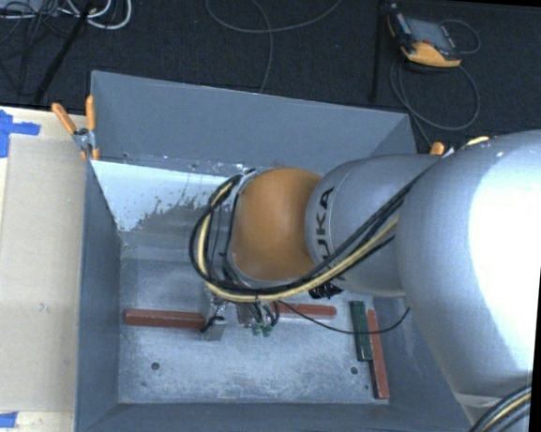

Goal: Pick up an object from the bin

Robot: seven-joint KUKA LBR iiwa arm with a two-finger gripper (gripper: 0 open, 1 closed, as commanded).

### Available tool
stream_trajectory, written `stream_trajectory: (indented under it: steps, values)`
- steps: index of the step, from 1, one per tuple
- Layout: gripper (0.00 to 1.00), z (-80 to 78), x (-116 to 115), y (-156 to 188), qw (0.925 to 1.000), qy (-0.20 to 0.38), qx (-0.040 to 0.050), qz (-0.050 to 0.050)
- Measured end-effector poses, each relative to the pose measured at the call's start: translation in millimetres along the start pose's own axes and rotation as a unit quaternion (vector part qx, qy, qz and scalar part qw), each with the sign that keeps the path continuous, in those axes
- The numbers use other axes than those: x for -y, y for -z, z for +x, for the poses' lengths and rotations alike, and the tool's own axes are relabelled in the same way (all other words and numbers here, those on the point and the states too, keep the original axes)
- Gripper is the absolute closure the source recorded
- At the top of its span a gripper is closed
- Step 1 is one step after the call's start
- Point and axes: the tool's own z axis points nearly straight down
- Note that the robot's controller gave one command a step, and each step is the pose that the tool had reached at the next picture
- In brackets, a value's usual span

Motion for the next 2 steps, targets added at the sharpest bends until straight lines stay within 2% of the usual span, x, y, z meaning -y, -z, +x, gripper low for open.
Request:
stream_trajectory:
  steps: [1,2]
  values:
    - [1.00,-41.8,-41.2,0.5,0.9996,0.030,0.0027,0.000]
    - [1.00,-43.1,-28.1,185.9,0.9940,0.109,0.0063,0.000]
